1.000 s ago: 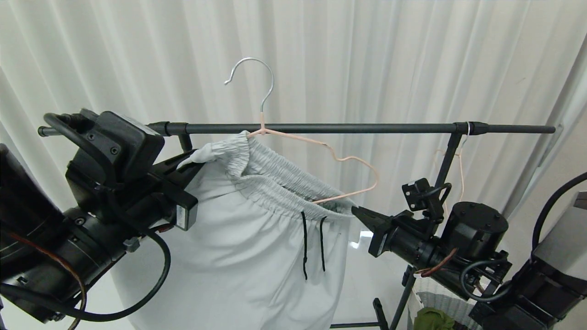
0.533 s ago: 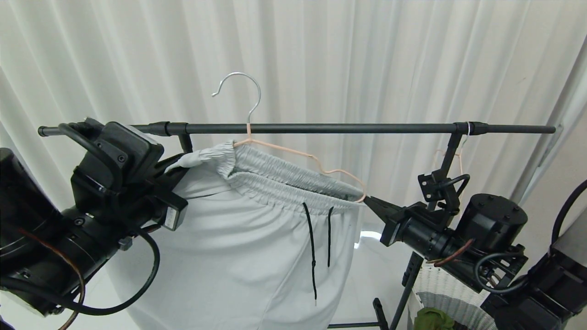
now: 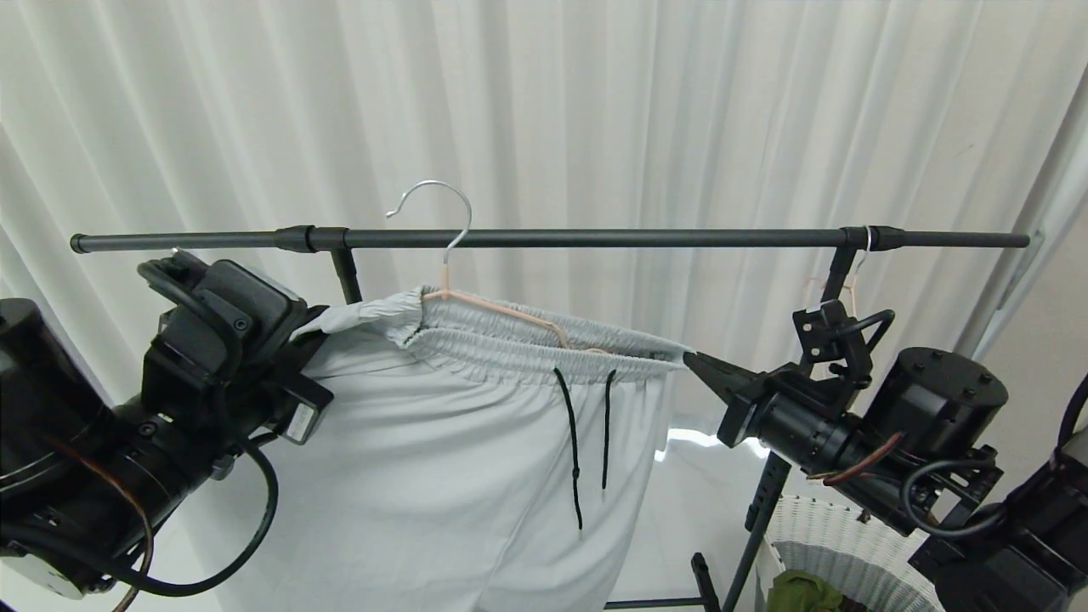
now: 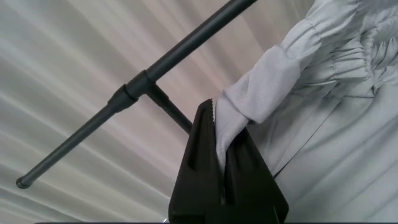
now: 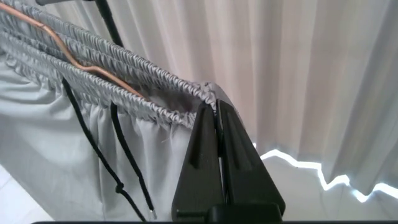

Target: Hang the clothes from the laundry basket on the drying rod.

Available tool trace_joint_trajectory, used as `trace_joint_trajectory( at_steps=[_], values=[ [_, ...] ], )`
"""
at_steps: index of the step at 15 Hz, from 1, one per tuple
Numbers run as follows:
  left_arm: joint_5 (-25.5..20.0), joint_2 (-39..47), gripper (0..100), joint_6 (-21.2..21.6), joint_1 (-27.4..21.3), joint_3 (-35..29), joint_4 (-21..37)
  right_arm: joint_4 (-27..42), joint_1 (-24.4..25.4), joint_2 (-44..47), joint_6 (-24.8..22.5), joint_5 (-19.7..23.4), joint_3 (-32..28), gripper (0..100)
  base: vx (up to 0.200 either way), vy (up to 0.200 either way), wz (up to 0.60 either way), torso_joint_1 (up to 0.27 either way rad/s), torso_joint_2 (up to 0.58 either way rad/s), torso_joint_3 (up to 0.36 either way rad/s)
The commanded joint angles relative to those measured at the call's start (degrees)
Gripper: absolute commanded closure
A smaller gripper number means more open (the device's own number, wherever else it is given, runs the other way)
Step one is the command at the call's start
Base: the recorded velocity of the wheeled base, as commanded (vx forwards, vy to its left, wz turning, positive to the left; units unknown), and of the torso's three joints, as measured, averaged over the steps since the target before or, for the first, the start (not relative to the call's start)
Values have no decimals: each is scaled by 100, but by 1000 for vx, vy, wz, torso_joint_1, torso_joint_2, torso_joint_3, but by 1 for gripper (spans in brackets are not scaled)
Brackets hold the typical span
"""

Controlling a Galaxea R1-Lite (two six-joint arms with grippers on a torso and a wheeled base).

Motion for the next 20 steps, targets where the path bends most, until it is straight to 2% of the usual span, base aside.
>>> trace_joint_trajectory(
  at_steps=[1, 4, 6, 7, 9, 12, 14, 17, 19, 20],
  values=[
    [23, 70, 100, 2, 3, 23, 0, 342, 25, -336, -70, 173, -46, 100, 0, 0, 0, 0, 0, 0],
    [278, 114, 100, -59, -32, -39, 0, 1177, 122, -1039, -272, 682, -46, 100, 0, 0, 0, 0, 0, 0],
    [313, 131, 100, -147, -58, -39, 0, 1634, 324, -1355, -421, 735, -28, 100, 0, 0, 0, 0, 0, 0],
    [313, 140, 100, -288, -155, -47, 0, 1792, 482, -1452, -474, 735, -10, 0, 0, 0, 0, 0, 0, 0],
    [322, 149, 100, -560, -287, -56, 0, 1880, 675, -1496, -571, 726, -28, 0, 0, 0, 0, 0, 0, 0],
    [252, 175, 100, -894, -313, -39, 0, 1880, 675, -1496, -667, 735, -19, 0, 0, 0, 0, 0, 0, 0],
    [-12, 184, 100, -1193, -419, -39, 0, 1889, 658, -1505, -746, 779, -54, 0, 0, 0, 0, 0, 0, 0],
    [-1005, 193, 100, -1544, -375, 93, -8, 2258, 623, -1592, -1116, 832, -292, 0, 0, 0, 0, 0, 0, 0],
    [-1436, 140, 100, -1931, -348, 225, -8, 2583, 623, -1715, -1151, 893, -459, 0, 0, 0, 0, 0, 0, 0],
    [-1647, 105, 100, -1984, -322, 260, -26, 2838, 623, -1777, -1239, 902, -608, 0, 0, 0, 0, 0, 0, 0]
  ],
)
